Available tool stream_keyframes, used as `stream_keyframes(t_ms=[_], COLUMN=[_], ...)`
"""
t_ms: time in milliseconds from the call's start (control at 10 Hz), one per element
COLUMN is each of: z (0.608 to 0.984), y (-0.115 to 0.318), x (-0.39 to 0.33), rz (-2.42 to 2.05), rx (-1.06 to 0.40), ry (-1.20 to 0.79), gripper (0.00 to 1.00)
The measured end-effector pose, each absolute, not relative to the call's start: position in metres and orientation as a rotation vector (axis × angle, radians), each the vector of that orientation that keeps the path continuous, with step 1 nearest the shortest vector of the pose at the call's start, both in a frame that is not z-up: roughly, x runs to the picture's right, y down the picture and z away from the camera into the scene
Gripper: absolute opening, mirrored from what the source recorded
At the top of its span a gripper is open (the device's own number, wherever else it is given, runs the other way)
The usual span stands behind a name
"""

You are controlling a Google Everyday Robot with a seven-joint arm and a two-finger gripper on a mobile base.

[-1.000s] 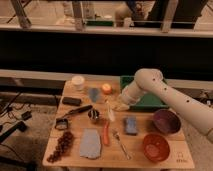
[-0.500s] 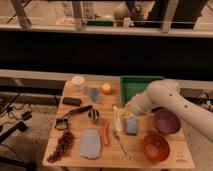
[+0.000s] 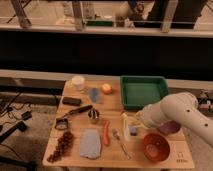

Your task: Place banana in red bowl

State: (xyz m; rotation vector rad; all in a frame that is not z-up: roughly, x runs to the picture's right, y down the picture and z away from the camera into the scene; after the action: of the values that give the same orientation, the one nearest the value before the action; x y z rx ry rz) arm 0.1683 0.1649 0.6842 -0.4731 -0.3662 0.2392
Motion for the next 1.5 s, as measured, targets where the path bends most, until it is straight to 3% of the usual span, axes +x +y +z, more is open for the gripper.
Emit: stream_keyframes(t_ms=[500, 1000, 1500], z=[0.677, 0.651, 0.653], y=[0.188, 0.23, 0.229], x=[0.218, 0.217, 0.222], rz=[0.377, 0.393, 0.416], rx=[-0.445, -0.475, -0.467], ry=[-0.331, -0.307, -0.299], gripper=[0.0, 0.0, 0.0])
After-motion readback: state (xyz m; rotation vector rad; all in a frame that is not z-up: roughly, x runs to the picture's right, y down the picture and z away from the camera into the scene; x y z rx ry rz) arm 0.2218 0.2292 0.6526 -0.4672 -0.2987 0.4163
